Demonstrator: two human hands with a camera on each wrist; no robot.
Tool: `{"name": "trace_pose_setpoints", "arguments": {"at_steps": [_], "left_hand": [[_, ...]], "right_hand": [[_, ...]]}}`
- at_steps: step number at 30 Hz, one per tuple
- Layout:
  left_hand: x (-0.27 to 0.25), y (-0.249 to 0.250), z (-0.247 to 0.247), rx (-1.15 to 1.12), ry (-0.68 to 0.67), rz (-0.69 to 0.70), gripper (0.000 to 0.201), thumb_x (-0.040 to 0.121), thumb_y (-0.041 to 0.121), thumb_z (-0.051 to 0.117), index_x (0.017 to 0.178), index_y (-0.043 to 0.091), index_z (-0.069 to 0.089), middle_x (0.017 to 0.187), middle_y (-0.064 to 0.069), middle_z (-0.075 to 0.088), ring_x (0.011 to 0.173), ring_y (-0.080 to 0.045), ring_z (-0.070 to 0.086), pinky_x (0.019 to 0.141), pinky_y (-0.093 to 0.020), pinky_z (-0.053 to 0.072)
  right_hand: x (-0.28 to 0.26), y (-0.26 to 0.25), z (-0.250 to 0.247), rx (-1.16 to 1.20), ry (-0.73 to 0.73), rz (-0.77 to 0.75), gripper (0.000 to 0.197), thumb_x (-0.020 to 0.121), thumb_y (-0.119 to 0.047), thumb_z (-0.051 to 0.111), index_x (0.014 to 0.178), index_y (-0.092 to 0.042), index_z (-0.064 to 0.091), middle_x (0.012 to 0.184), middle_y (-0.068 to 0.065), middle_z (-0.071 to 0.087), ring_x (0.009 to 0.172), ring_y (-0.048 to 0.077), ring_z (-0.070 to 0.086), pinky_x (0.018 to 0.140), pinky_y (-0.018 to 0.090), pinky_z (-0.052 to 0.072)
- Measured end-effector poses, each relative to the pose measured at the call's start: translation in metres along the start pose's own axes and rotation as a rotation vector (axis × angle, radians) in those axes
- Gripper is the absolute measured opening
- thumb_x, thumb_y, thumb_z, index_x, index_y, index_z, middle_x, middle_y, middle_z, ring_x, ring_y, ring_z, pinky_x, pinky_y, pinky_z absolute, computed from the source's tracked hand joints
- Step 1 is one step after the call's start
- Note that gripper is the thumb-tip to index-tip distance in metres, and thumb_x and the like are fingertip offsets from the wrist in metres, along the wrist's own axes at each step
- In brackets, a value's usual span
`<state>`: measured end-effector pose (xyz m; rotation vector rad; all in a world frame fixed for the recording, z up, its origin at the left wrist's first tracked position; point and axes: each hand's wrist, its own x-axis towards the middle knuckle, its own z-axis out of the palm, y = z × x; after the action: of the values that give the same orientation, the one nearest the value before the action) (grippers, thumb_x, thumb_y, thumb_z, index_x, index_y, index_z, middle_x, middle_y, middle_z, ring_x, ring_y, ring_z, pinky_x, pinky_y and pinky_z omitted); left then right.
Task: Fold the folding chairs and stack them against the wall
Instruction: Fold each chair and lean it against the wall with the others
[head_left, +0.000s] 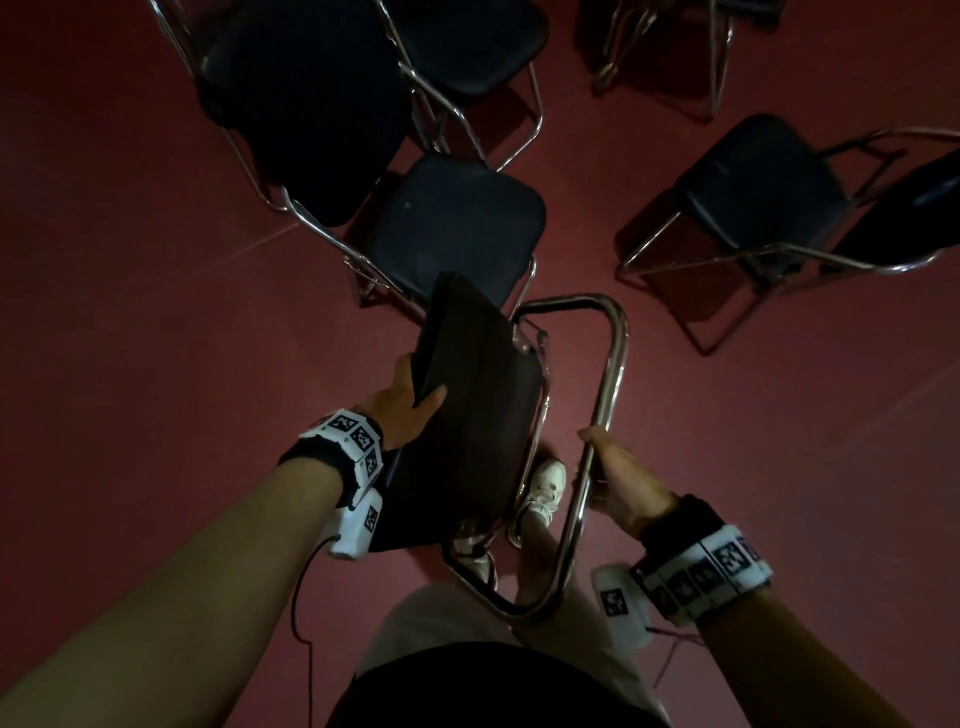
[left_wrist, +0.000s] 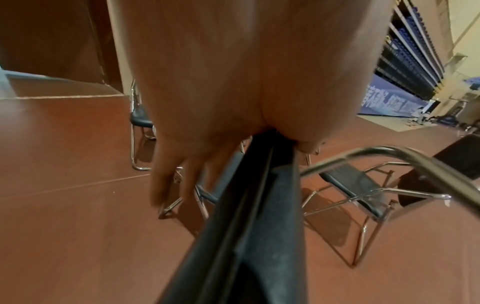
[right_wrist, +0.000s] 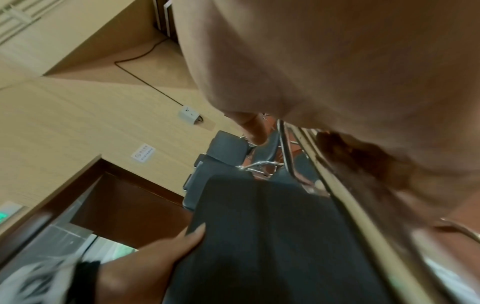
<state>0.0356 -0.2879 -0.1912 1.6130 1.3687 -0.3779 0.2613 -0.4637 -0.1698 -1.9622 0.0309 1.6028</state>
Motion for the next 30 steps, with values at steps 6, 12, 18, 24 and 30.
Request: {"name": "trace_pose_setpoints", "arguments": {"at_steps": [6, 12, 18, 24, 30], "left_hand": [[-0.002, 0.052, -0.005, -0.026, -0.135, 0.028, 0.069, 0.099, 0.065, 0.033, 0.155, 0.035, 0.006, 0.151, -0.012, 0.045, 0.128, -0.035, 0.054, 0.113, -0.044, 0.037], [0.004, 0.092, 0.013, 0.056, -0.245, 0.020, 0.089, 0.092, 0.078, 0.025, 0.158, 0.031, -0.012, 0.162, -0.011, 0.031, 0.143, -0.031, 0.040, 0.119, -0.039, 0.028], [0.001, 0.104, 0.043, 0.059, -0.269, 0.059, 0.081, 0.091, 0.080, 0.010, 0.157, 0.037, -0.007, 0.154, -0.017, 0.042, 0.133, -0.035, 0.050, 0.114, -0.043, 0.032], [-0.003, 0.092, 0.042, -0.205, -0.408, 0.027, 0.064, 0.099, 0.070, 0.015, 0.153, 0.038, 0.025, 0.159, -0.003, 0.037, 0.140, -0.026, 0.043, 0.111, -0.039, 0.037], [0.057, 0.016, 0.035, -0.223, -0.198, -0.129, 0.043, 0.100, 0.044, 0.045, 0.113, 0.007, 0.063, 0.124, -0.023, 0.066, 0.107, -0.041, 0.066, 0.088, -0.048, 0.056]], "right_hand": [[-0.017, 0.009, -0.009, 0.052, -0.039, 0.000, 0.036, 0.100, -0.036, 0.049, 0.071, -0.016, 0.056, 0.056, -0.003, 0.057, 0.061, 0.017, 0.051, 0.067, 0.031, 0.045], [0.016, -0.017, 0.012, 0.026, -0.056, -0.022, 0.057, 0.092, -0.067, 0.049, 0.099, -0.015, 0.069, 0.077, -0.001, 0.067, 0.069, 0.015, 0.062, 0.062, 0.027, 0.049], [0.023, -0.036, 0.051, -0.029, -0.147, -0.079, 0.080, 0.081, -0.087, 0.034, 0.121, -0.024, 0.064, 0.094, -0.005, 0.071, 0.077, 0.008, 0.067, 0.061, 0.024, 0.055], [0.030, -0.026, 0.033, -0.256, -0.027, -0.112, 0.112, 0.051, -0.095, 0.059, 0.132, -0.017, 0.059, 0.120, 0.006, 0.070, 0.101, 0.017, 0.068, 0.080, 0.028, 0.057], [0.029, 0.004, -0.004, -0.377, 0.214, -0.059, 0.099, 0.055, -0.083, 0.066, 0.128, -0.015, 0.055, 0.120, 0.005, 0.064, 0.105, 0.024, 0.064, 0.089, 0.041, 0.058]]}}
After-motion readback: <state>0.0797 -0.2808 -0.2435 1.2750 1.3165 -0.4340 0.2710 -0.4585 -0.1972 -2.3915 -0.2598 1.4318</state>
